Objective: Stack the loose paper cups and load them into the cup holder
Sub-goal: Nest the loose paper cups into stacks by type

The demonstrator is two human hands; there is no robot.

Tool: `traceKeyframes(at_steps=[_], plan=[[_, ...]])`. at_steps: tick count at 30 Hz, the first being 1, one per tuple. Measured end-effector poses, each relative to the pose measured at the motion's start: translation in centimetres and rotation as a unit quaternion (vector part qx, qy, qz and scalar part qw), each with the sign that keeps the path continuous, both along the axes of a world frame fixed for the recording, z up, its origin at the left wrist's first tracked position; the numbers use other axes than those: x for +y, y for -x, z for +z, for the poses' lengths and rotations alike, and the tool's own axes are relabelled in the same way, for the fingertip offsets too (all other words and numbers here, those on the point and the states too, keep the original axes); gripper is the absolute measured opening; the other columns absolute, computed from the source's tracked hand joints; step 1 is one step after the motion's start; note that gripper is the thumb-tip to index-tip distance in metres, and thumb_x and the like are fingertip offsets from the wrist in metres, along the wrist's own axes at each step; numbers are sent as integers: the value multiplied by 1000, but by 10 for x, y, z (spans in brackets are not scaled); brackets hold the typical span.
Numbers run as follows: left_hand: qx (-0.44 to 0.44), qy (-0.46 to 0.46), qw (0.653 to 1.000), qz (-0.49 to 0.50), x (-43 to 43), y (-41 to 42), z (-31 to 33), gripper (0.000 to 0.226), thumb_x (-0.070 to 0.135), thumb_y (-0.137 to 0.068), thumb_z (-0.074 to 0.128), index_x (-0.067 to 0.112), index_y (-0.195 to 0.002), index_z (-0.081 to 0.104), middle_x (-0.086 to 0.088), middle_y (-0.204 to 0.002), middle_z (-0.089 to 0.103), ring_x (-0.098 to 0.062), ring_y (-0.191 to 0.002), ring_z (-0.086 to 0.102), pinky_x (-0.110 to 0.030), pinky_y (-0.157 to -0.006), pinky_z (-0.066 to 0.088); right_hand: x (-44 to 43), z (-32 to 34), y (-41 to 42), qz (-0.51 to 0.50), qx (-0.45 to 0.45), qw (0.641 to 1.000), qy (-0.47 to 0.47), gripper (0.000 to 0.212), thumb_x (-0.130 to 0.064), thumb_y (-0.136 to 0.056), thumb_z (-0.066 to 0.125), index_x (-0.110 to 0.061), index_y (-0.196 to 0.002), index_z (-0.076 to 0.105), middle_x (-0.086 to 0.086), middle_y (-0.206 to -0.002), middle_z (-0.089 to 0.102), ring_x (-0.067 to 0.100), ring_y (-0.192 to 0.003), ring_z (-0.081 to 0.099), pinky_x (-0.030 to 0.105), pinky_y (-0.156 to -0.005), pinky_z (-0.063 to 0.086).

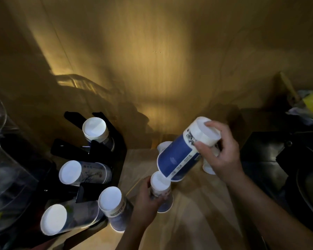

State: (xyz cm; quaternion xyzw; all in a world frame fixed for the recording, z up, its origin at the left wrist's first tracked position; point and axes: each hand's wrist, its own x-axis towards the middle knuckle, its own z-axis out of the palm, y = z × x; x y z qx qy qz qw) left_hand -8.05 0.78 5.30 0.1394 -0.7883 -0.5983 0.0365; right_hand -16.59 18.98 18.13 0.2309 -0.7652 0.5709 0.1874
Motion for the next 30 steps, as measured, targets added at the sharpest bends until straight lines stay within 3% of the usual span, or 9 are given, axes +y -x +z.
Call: traceKeyframes(at_steps=[3, 5, 7, 9, 11, 16, 19, 24, 30], plan=[[-10, 13, 1000, -3, -2, -4, -4, 42, -3, -80, 62, 30, -103, 51, 7, -107, 63, -8, -102, 60, -30, -88, 51, -16, -23, -12, 10, -3, 997, -74, 43, -50, -72, 61, -34, -110, 47, -18, -109, 51, 0, -100, 49, 11, -84, 43], [-3, 0, 999, 40, -2, -6, -6, 33, -6, -85, 54, 24, -99, 53, 0, -101, 64, -13, -97, 61, -14, -83, 48, -25, -42, -17, 25, 8, 991, -133, 50, -50, -74, 60, -21, -114, 50, -5, -108, 55, 2, -99, 48, 6, -83, 39], [-10, -73, 989, 131, -4, -9, -8, 30, -11, -86, 48, 18, -94, 54, -7, -96, 64, -19, -92, 59, -14, -82, 48, -32, -61, -22, 48, 1, 974, -222, 54, -53, -75, 60, -19, -116, 49, 2, -112, 58, 15, -98, 54, 23, -81, 47], [-30, -119, 975, 184, -7, -10, -7, 26, -6, -88, 48, 13, -105, 52, -14, -108, 61, -27, -103, 57, -39, -98, 47, -37, -84, -26, 71, 10, 942, -328, 53, -53, -77, 57, -18, -117, 50, 8, -119, 56, 27, -100, 56, 35, -81, 48], [-14, -107, 977, 184, -10, -11, -2, 27, 3, -88, 53, 16, -112, 52, -12, -113, 60, -28, -108, 57, -51, -99, 46, -39, -102, -31, 102, 2, 915, -390, 49, -50, -80, 52, -19, -119, 50, 8, -127, 51, 29, -105, 54, 36, -85, 46], [54, 17, 998, 8, -7, -14, 18, 40, 26, -81, 69, 29, -117, 52, 8, -119, 55, -6, -114, 50, -32, -97, 43, -31, -119, -35, 139, -64, 917, -368, 50, -39, -79, 56, -24, -126, 44, 2, -136, 42, 19, -118, 46, 32, -92, 45], [69, 117, 987, -83, -4, -13, 20, 41, 34, -75, 72, 40, -110, 52, 9, -116, 55, -5, -113, 48, -25, -96, 40, -32, -117, -36, 176, -107, 930, -305, 51, -32, -78, 57, -26, -127, 44, -1, -131, 44, 10, -117, 46, 27, -94, 43], [60, 164, 982, -66, -3, -11, 14, 44, 26, -79, 70, 22, -117, 50, 2, -117, 55, -9, -111, 50, -20, -93, 40, -36, -125, -33, 155, -142, 930, -300, 56, -30, -80, 62, -19, -130, 39, 1, -132, 45, 14, -120, 46, 27, -99, 40], [40, 305, 950, -49, -2, 0, 10, 42, 30, -89, 54, 14, -125, 41, -8, -122, 50, -21, -103, 56, -24, -79, 42, -53, -131, -28, 136, -130, 932, -310, 56, -18, -87, 55, -21, -137, 31, 1, -145, 32, 15, -128, 37, 21, -99, 33]])
